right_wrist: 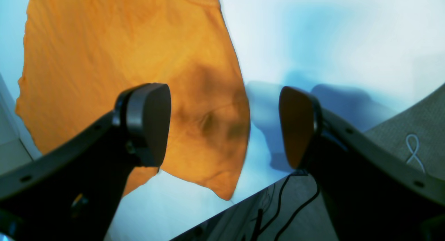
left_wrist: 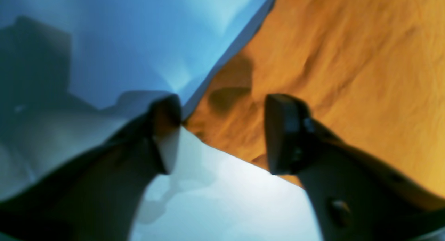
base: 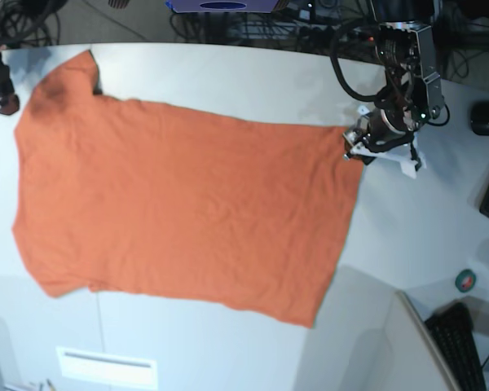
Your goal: Layout the t-shirt on the table in an organized manner, then fold the t-shirt properly
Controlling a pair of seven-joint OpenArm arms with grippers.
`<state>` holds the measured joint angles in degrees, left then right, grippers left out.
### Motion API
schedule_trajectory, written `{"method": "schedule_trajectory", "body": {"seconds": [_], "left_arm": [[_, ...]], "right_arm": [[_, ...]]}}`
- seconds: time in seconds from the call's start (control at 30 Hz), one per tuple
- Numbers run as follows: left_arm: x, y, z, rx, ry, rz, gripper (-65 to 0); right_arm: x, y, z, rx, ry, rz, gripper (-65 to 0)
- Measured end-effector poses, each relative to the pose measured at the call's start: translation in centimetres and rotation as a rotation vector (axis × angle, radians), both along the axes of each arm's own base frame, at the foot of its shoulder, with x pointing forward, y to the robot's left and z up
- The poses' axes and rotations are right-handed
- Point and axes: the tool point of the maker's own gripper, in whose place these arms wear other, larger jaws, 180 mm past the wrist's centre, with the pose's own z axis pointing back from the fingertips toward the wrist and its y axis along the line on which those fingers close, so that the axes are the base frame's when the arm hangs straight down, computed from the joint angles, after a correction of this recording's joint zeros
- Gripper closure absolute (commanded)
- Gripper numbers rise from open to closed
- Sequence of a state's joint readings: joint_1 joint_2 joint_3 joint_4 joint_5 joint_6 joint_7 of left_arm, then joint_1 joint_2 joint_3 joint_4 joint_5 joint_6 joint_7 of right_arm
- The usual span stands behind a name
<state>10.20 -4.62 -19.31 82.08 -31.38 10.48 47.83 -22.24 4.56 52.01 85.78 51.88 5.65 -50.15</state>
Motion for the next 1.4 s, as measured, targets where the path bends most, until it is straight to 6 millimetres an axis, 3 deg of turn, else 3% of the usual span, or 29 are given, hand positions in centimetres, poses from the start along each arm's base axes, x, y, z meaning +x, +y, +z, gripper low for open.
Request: {"method": "schedule_trajectory", "body": {"seconds": [0.1, 0.23, 0.33, 0.47, 0.7, 0.93, 1.23, 1.27, 1.33, 1.4], "left_arm": [[-0.2, -0.1, -0.1, -0.005, 0.008, -0.002, -16.1], [-0.6, -0.5, -0.4, -0.019, 0.021, -0.003, 0.0], [-0.6, -0.5, -0.4, -0.021, 0.022, -0.003, 0.0], [-0.7, -0.5, -0.4, -0.021, 0.024, -0.003, 0.0], [-0.8, -0.5, -0.4, -0.023, 0.025, -0.001, 0.0], [-0.8, -0.5, -0.4, -0.023, 0.025, -0.001, 0.0], [-0.8, -0.4, -0.4, -0.022, 0.026, -0.001, 0.0], [-0.8, -0.4, -0.4, -0.022, 0.026, -0.002, 0.0], [-0.8, -0.4, -0.4, -0.022, 0.027, -0.002, 0.0], [-0.8, -0.5, -0.3, -0.021, 0.024, -0.005, 0.0]], "right_arm": [[-0.3, 0.9, -0.9, 0.043, 0.027, 0.015, -46.1], [-0.1, 4.2, -2.0, 0.104, 0.069, 0.109, -45.8], [0.2, 5.7, -2.8, 0.149, 0.071, 0.131, -45.5], [-1.0, 5.8, -4.0, 0.177, 0.105, 0.107, -45.5], [-0.8, 5.5, -4.1, 0.161, 0.097, 0.100, -44.4], [-0.5, 7.5, -4.7, 0.188, 0.112, 0.158, -23.0], [-0.3, 6.8, -4.6, 0.163, 0.100, 0.140, -19.1], [-0.1, 6.5, -4.5, 0.149, 0.091, 0.128, -15.0], [-0.2, 6.2, -4.6, 0.141, 0.093, 0.119, 0.0], [-0.3, 6.2, -4.6, 0.140, 0.098, 0.120, 0.0]]}}
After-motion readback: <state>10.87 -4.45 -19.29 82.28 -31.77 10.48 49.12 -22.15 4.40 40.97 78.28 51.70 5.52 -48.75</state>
